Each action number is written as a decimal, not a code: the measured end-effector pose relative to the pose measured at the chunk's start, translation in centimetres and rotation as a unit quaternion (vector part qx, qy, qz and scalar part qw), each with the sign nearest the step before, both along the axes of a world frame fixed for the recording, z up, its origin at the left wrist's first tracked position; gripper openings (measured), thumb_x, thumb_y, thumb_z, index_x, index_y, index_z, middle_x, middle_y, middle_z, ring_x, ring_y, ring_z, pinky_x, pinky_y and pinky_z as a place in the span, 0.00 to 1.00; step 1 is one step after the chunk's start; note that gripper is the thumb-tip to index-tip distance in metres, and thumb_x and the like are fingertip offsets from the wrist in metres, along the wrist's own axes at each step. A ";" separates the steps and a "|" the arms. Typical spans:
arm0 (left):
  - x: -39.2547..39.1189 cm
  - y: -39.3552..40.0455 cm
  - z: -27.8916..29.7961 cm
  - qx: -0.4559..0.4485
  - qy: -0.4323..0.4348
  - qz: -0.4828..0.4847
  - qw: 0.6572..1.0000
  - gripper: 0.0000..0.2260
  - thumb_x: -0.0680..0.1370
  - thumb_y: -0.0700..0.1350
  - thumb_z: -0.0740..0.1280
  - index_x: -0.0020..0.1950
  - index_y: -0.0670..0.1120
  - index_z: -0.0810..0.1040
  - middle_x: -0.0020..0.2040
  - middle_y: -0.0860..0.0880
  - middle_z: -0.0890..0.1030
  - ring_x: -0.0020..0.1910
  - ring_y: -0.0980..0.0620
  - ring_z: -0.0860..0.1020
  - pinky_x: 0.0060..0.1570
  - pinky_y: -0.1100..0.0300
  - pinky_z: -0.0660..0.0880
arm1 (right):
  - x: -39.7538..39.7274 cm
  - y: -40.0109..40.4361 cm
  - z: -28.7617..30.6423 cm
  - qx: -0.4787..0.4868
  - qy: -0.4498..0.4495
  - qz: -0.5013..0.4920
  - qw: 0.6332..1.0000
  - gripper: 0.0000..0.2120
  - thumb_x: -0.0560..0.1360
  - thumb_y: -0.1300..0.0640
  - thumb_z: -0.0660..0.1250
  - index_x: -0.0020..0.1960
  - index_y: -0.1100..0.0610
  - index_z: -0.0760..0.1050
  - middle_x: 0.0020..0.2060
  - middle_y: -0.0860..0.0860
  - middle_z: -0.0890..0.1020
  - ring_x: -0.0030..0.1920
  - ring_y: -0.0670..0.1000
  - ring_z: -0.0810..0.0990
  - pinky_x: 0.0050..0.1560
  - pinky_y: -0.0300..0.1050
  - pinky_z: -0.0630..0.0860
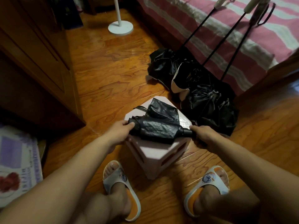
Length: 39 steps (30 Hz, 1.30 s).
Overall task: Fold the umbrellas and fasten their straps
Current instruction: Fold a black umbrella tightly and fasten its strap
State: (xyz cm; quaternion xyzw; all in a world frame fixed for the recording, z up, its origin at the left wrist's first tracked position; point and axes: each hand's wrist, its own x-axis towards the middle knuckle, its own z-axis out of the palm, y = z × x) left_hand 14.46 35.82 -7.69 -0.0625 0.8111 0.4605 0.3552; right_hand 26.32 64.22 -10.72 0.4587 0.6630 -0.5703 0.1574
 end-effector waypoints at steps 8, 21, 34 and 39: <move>-0.7 0.1 -1.5 -0.086 0.081 -0.081 0.990 0.16 0.84 0.49 0.64 0.71 0.47 0.72 0.55 0.44 0.79 0.44 0.47 0.77 0.44 0.56 0.73 | -0.5 0.1 0.4 0.023 0.003 0.034 0.999 0.14 0.82 0.45 0.64 0.56 0.55 0.73 0.49 0.58 0.82 0.42 0.54 0.83 0.34 0.45 0.79; -0.8 0.7 -2.3 -0.150 0.041 -0.079 0.985 0.26 0.83 0.63 0.56 0.62 0.41 0.75 0.50 0.40 0.81 0.47 0.39 0.82 0.47 0.52 0.77 | 0.7 -0.2 -0.4 0.030 -0.069 0.084 0.994 0.23 0.83 0.40 0.59 0.54 0.60 0.78 0.36 0.55 0.77 0.26 0.49 0.72 0.24 0.40 0.67; -1.3 0.8 -3.6 -0.173 0.076 -0.132 0.973 0.27 0.81 0.64 0.62 0.73 0.47 0.67 0.63 0.42 0.79 0.58 0.38 0.80 0.48 0.51 0.76 | 1.3 -3.9 -0.9 0.459 0.302 0.493 0.674 0.29 0.76 0.42 0.71 0.72 0.51 0.68 0.70 0.51 0.69 0.70 0.54 0.68 0.68 0.52 0.72; -1.5 0.9 -3.6 -0.178 0.079 -0.127 0.973 0.29 0.80 0.67 0.60 0.72 0.47 0.67 0.59 0.44 0.79 0.53 0.40 0.80 0.47 0.50 0.78 | 0.6 -3.0 -2.5 0.410 0.156 0.369 0.819 0.42 0.70 0.41 0.76 0.77 0.50 0.60 0.73 0.52 0.62 0.73 0.55 0.62 0.73 0.56 0.68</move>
